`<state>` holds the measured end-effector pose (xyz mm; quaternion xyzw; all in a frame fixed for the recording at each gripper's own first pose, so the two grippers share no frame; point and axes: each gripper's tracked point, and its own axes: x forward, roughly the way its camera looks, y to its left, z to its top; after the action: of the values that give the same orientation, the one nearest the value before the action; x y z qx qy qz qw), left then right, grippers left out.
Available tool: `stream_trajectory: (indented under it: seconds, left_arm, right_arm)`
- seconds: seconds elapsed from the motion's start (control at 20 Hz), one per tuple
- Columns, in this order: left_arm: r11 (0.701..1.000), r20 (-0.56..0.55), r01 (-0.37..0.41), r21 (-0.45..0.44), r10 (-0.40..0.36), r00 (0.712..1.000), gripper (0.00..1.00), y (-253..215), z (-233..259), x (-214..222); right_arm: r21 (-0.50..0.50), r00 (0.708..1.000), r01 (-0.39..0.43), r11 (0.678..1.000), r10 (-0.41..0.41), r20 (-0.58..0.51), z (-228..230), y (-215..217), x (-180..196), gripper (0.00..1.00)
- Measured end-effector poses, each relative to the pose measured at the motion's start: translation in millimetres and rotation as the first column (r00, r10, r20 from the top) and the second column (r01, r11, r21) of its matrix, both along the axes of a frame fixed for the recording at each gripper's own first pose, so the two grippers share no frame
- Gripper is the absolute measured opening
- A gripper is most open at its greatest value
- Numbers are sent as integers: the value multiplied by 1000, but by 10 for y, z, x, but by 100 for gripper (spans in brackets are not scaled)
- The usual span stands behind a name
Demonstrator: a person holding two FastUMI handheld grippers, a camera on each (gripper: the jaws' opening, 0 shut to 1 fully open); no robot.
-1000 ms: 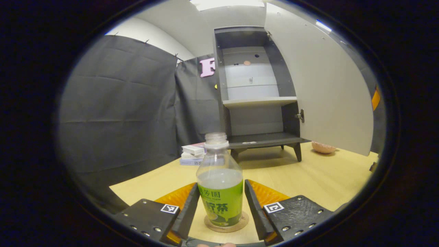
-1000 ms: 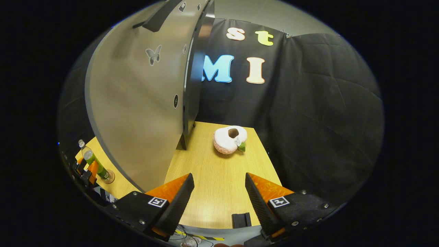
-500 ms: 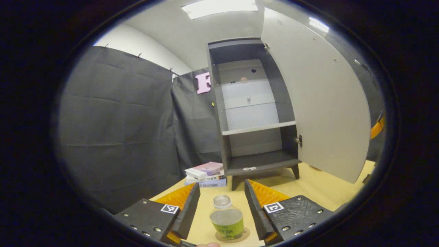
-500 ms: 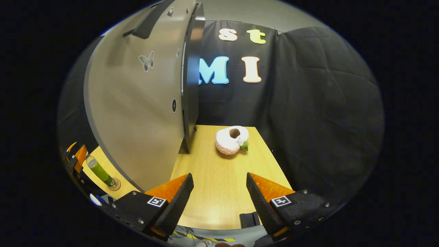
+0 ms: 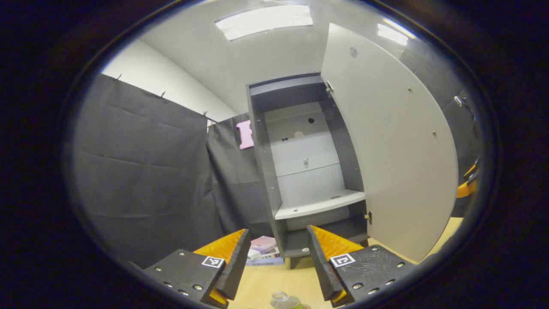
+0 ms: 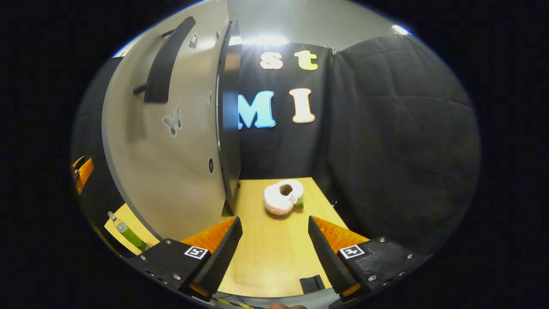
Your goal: Open the cabinet door with the right hand, grasp the bottle in the cabinet with the left hand and place it on the coaster, then close the cabinet door with the right hand.
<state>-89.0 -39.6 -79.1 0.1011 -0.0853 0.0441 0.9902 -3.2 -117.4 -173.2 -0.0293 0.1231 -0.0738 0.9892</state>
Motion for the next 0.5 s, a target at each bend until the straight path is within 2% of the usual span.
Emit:
stream_trajectory:
  seconds: [0.1, 0.2, 0.25, 0.3, 0.35, 0.5]
  left_arm:
    - [999, 1, 36, -12, -36, 999, 78, -53, 222, 61]
    - [995, -5, 94, -28, -94, 996, 71, -143, 385, 120]
    - [993, -8, 117, -31, -117, 993, 74, -153, 415, 172]
    - [991, -6, 129, -27, -129, 992, 70, -155, 467, 200]
    - [990, 2, 138, -22, -138, 990, 75, -122, 544, 218]
    - [985, -13, 171, -27, -171, 985, 80, -112, 571, 294]
  right_arm:
    - [-11, 997, 18, 1000, -17, 69, 367, -18, -32, 95]
    - [10, 991, 32, 999, -33, 129, 702, 0, -60, 96]
    - [32, 986, 29, 999, -34, 162, 865, 46, -68, 96]
    - [52, 980, 20, 998, -30, 195, 1041, 112, -79, 96]
    - [61, 976, 8, 998, -21, 219, 1164, 176, -81, 96]
    - [56, 964, -27, 998, 11, 266, 1414, 361, -93, 96]
